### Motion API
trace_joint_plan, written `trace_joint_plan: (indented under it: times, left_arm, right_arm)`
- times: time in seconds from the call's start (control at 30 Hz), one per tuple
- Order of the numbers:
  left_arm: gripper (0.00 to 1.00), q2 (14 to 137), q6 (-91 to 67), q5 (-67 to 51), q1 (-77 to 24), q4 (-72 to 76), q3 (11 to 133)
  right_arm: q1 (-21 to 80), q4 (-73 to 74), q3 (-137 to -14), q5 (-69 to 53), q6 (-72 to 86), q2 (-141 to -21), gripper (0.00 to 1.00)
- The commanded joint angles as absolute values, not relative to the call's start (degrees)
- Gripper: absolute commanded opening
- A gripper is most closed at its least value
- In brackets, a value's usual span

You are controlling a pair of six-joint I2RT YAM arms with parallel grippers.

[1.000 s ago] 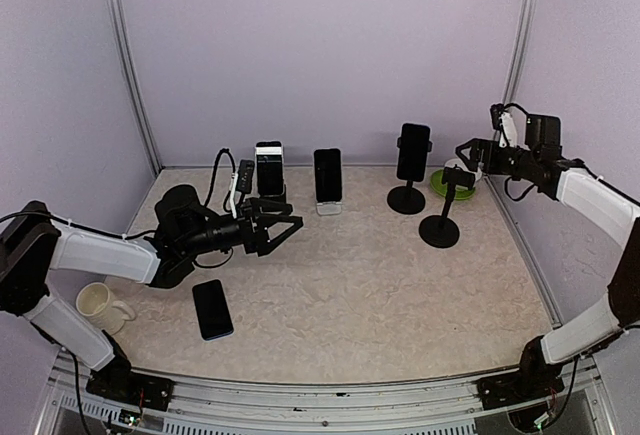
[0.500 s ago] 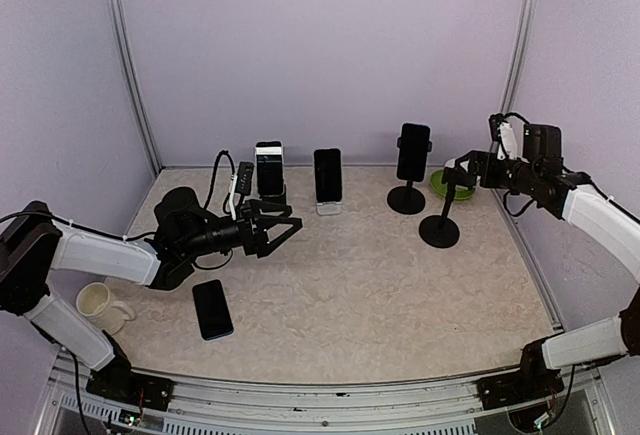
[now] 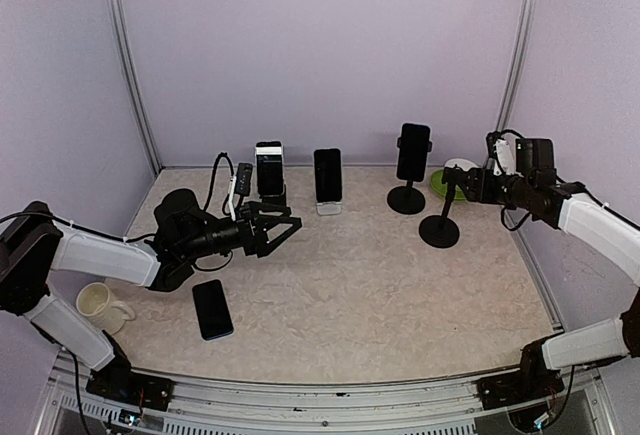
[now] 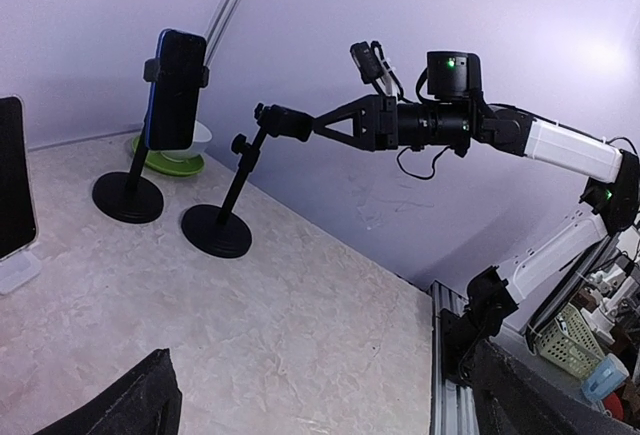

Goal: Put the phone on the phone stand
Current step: Move the phone stand to the center of the board.

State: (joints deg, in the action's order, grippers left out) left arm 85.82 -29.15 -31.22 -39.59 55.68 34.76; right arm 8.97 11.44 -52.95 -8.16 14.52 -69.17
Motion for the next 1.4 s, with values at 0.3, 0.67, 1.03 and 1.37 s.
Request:
trace_joint_plan:
  times: [0.3, 0.67, 1.03, 1.37]
  left_arm:
    - [0.99, 85.6, -29.3, -30.9, -39.8, 56.7, 35.0]
    - [0.99, 86.4, -29.5, -31.3, -39.8, 56.8, 36.0]
    - [0.99, 86.6, -29.4, -31.1, -39.8, 56.7, 35.7]
    - [0.99, 87.5, -29.8, -31.3, -39.9, 57.8, 35.7]
  right_arm:
    - [9.6, 10.2, -53.2, -4.8, 13.5, -71.4, 0.33]
    - [11.3, 11.9, -55.6, -2.1, 11.2, -72.6, 0.15]
    - [16.3, 14.0, -59.3, 3.1, 10.0, -73.7, 0.0]
    - [26.7, 14.9, -62.4, 8.8, 13.0, -73.8, 0.0]
